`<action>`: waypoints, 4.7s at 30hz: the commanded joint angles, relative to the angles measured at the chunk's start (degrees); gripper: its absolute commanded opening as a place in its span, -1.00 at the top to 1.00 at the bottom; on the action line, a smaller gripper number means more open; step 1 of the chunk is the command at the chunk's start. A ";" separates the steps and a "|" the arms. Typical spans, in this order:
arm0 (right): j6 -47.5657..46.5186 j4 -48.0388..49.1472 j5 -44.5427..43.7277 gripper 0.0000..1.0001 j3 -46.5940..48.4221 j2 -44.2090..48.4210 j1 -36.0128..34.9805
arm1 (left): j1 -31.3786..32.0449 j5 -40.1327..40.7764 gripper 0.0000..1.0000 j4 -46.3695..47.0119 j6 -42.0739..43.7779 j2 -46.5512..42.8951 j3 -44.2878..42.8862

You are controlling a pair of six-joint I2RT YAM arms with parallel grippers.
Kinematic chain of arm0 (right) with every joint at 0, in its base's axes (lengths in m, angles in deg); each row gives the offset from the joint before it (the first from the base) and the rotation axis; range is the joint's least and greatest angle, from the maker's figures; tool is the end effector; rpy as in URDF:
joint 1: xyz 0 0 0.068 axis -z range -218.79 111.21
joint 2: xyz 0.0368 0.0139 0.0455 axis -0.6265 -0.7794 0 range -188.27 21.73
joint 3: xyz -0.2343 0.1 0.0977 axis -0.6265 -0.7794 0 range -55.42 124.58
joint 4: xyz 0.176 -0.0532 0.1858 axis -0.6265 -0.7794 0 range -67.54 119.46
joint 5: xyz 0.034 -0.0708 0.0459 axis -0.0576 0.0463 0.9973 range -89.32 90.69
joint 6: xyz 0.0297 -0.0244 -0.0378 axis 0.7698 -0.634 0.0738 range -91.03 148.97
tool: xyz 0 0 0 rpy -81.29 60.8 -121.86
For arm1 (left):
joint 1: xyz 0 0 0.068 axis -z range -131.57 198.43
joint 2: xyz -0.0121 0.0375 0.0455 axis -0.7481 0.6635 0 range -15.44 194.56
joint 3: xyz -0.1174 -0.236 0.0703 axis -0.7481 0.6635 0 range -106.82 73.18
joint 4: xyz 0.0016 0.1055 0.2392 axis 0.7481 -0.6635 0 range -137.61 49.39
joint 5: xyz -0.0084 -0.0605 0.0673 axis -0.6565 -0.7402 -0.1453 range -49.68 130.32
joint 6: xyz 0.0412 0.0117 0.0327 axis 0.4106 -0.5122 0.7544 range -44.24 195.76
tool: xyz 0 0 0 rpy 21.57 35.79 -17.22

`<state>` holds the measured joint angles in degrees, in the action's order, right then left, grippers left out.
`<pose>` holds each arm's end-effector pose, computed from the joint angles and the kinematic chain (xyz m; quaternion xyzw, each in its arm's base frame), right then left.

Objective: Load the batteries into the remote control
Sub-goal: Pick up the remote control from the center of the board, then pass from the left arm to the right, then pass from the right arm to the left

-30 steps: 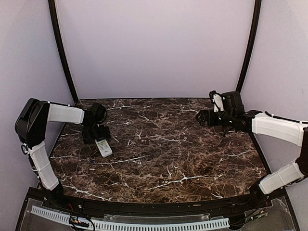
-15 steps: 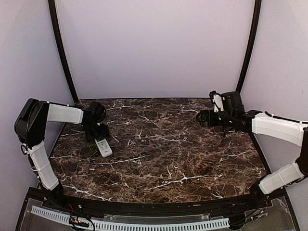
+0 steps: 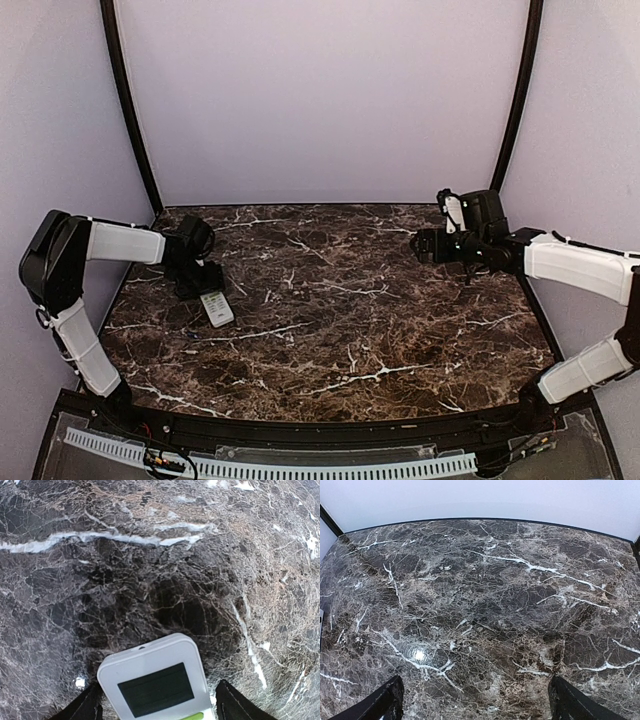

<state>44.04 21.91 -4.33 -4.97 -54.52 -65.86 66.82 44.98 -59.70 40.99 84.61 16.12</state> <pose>0.2643 0.1316 0.2572 -0.0712 0.8768 0.1345 0.4562 0.3212 -0.1037 0.1536 -0.1479 0.9584 -0.0726 0.2332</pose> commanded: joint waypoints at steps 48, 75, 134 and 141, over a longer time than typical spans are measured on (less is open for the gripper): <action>-14.70 7.22 42.26 -0.97 7.00 13.84 -5.52 | 25.43 4.37 0.70 26.48 22.55 -32.01 -0.76; -16.79 26.29 56.08 -0.88 20.15 -4.74 -29.81 | 45.84 -22.79 0.72 48.11 36.06 -32.06 -8.05; -26.75 12.94 -5.12 0.95 23.18 -3.47 -39.80 | 45.37 7.89 0.70 23.05 22.53 -27.22 -18.01; -27.25 20.46 -7.09 -0.10 16.94 0.23 -39.76 | 45.20 5.85 1.00 26.92 19.44 -29.60 -15.66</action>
<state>17.39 33.65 -13.29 15.82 -58.61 -105.09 112.33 54.47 -36.62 62.83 57.93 -0.38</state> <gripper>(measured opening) 0.542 0.153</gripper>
